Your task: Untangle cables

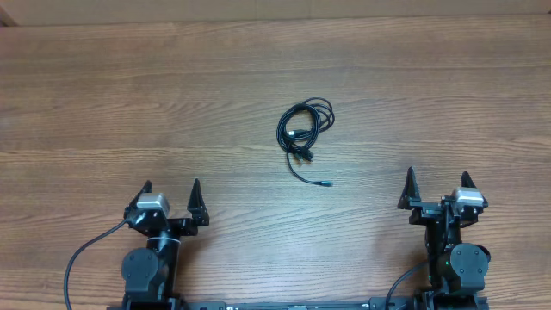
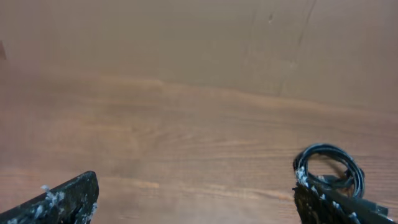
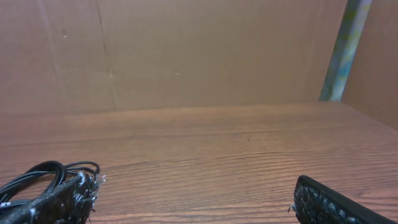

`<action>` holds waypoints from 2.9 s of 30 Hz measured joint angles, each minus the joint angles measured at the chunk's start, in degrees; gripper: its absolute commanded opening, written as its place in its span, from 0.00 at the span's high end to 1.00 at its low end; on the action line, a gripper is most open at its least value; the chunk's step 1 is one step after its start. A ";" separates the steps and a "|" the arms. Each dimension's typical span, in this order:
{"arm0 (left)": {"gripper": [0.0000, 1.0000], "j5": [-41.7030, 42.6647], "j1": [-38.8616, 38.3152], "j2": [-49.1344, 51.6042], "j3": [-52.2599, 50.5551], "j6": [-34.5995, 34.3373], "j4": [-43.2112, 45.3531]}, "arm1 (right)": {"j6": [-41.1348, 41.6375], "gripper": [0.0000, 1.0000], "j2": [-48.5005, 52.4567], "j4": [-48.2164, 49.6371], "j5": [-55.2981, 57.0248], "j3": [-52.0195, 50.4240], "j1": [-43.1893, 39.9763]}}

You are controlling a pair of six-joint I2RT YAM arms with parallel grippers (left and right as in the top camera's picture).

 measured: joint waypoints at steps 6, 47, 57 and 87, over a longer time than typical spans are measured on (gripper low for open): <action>0.00 -0.37 0.00 6.75 5.66 -1.40 -7.76 | 0.02 0.00 0.00 0.22 0.02 0.00 0.00; 0.00 10.69 0.00 58.03 45.57 -1.70 -33.75 | 11.87 0.00 15.65 -10.56 0.20 9.86 0.00; 0.00 10.86 0.00 58.05 45.62 -4.31 -29.81 | 12.24 0.00 32.79 -16.33 -4.17 21.35 0.00; 0.02 10.84 -7.74 81.00 64.67 -3.41 -27.26 | 12.24 0.00 72.78 -43.06 -20.33 63.93 0.00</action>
